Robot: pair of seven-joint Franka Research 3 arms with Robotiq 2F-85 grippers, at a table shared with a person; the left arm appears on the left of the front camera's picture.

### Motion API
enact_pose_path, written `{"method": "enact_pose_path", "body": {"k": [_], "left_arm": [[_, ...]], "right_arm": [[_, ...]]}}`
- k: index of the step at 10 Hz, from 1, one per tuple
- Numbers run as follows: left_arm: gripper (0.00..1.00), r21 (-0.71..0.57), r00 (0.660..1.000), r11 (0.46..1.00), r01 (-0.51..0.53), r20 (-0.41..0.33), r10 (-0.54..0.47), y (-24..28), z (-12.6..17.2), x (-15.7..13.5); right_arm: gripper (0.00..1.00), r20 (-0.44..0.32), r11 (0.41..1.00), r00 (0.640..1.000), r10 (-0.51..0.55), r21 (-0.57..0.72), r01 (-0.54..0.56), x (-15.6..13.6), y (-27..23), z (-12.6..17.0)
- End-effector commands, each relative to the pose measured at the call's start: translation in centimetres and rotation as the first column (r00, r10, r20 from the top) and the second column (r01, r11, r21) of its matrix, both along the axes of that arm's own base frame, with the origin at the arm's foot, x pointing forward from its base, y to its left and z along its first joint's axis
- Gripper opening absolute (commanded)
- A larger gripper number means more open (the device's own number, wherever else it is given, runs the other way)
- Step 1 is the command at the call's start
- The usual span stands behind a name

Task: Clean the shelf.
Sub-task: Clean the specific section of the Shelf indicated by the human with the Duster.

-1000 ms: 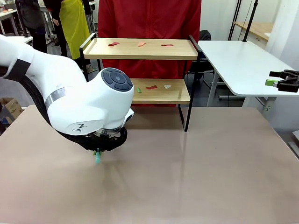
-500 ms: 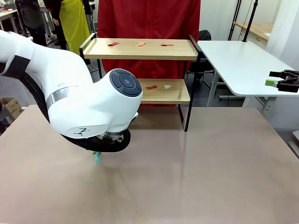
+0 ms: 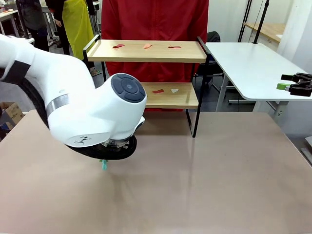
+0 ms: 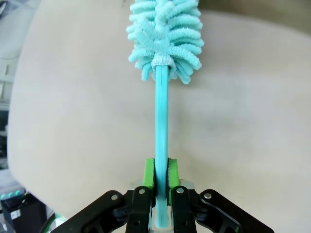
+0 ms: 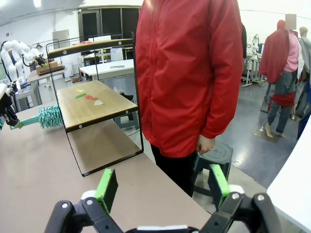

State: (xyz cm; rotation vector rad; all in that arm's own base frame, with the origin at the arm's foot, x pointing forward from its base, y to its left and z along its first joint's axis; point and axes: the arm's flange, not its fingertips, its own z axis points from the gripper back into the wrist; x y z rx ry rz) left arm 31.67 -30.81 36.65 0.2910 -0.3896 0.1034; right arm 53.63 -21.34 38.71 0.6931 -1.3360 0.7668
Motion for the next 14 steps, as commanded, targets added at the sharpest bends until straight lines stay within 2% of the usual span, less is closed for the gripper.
{"method": "enact_pose_path", "body": {"k": [1,3,4,6,8,10,11,12,14], "left_arm": [[0.13,-0.067,0.994,0.993,0.096,0.055,-0.093,3.0,0.0,-1.6],[0.13,-0.059,0.982,0.982,0.181,0.070,-0.177,3.9,0.2,-2.4],[0.13,-0.115,0.970,0.963,0.242,0.065,-0.236,5.0,0.6,-2.5],[0.13,-0.144,0.951,0.941,0.307,0.096,-0.295,7.5,1.3,-3.3],[0.13,-0.149,0.919,0.907,0.394,0.083,-0.385,10.0,2.0,-3.9],[0.13,-0.146,0.856,0.844,0.517,0.064,-0.513,12.0,2.5,-4.1],[0.13,-0.119,0.813,0.806,0.580,0.032,-0.581,12.7,2.7,-4.2],[0.13,-0.114,0.764,0.757,0.644,0.031,-0.645,13.5,2.9,-4.2],[0.13,-0.147,0.710,0.699,0.700,0.037,-0.703,15.5,2.7,-3.9]], "right_arm": [[1.00,-0.014,1.000,1.000,-0.016,-0.002,0.016,0.1,0.3,0.8],[1.00,-0.014,1.000,1.000,-0.016,-0.002,0.016,0.1,0.3,0.8],[1.00,-0.014,1.000,1.000,-0.016,-0.002,0.016,0.1,0.3,0.8],[1.00,-0.014,1.000,1.000,-0.016,-0.002,0.016,0.1,0.3,0.8],[1.00,-0.014,1.000,1.000,-0.016,-0.002,0.016,0.1,0.3,0.8],[1.00,-0.014,1.000,1.000,-0.016,-0.002,0.016,0.1,0.3,0.8],[1.00,-0.014,1.000,1.000,-0.016,-0.002,0.016,0.1,0.3,0.8],[1.00,-0.014,1.000,1.000,-0.016,-0.002,0.016,0.1,0.3,0.8],[1.00,-0.014,1.000,1.000,-0.016,-0.002,0.016,0.1,0.3,0.8]]}}
